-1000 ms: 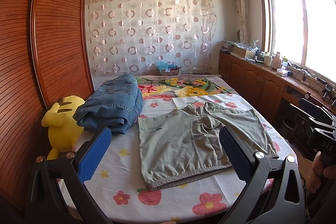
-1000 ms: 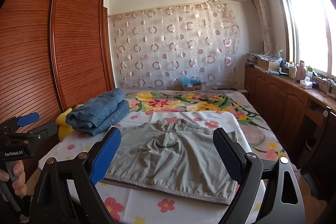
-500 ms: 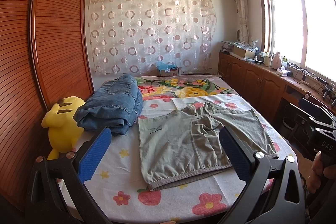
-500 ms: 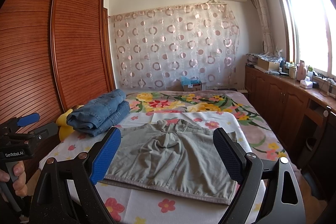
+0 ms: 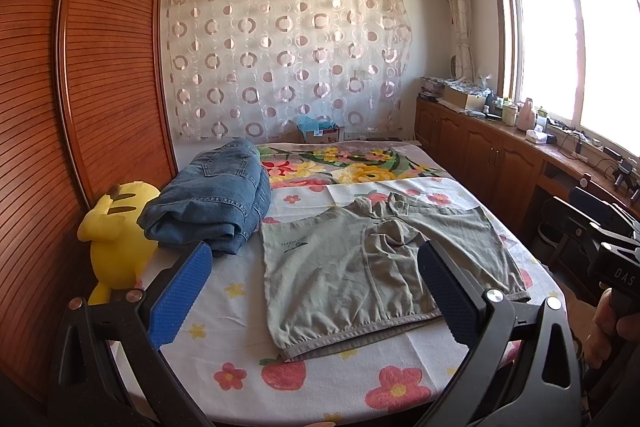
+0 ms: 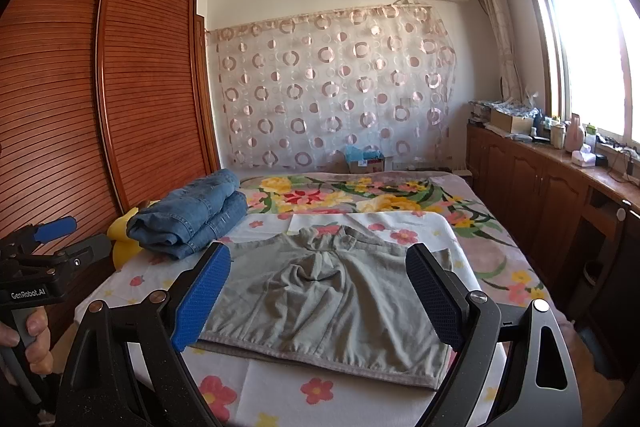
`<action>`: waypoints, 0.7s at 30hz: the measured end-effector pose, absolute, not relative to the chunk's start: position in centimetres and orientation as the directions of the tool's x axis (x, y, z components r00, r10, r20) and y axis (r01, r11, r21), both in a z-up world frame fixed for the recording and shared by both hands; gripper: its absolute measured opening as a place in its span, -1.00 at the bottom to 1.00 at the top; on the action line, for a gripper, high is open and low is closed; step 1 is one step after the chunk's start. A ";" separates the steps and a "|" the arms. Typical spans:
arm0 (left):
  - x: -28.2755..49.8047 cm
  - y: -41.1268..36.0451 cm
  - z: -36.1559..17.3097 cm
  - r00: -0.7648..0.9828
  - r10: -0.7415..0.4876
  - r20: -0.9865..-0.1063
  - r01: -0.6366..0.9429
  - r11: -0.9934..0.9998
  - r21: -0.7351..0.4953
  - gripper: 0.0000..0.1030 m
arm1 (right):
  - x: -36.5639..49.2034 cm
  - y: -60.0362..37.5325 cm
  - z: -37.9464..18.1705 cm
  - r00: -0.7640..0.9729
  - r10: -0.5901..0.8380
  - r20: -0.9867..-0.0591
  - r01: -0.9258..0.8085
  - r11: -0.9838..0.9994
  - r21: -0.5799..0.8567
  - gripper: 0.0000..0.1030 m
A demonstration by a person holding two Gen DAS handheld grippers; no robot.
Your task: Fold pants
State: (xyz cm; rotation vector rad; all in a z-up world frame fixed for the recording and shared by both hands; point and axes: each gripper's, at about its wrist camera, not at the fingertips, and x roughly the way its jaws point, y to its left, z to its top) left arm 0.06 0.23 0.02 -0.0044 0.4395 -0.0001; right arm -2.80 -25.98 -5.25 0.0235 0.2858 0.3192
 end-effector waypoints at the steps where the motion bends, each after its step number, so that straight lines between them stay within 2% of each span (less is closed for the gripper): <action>1: 0.2 0.3 -0.1 0.903 -0.004 -0.431 0.002 1.000 -0.006 1.00 | -2.8 -26.0 -5.3 0.909 0.312 -0.276 -0.305 0.950 0.068 0.76; 16: 2.4 1.0 -2.5 0.867 -0.014 -0.498 0.013 1.000 -0.006 1.00 | -1.6 -27.0 -6.6 0.904 0.292 -0.313 -0.283 0.956 0.073 0.75; 21: 3.2 1.6 -3.8 0.855 -0.018 -0.518 0.020 1.000 -0.001 1.00 | -0.5 -27.7 -7.7 0.895 0.274 -0.352 -0.262 0.962 0.080 0.75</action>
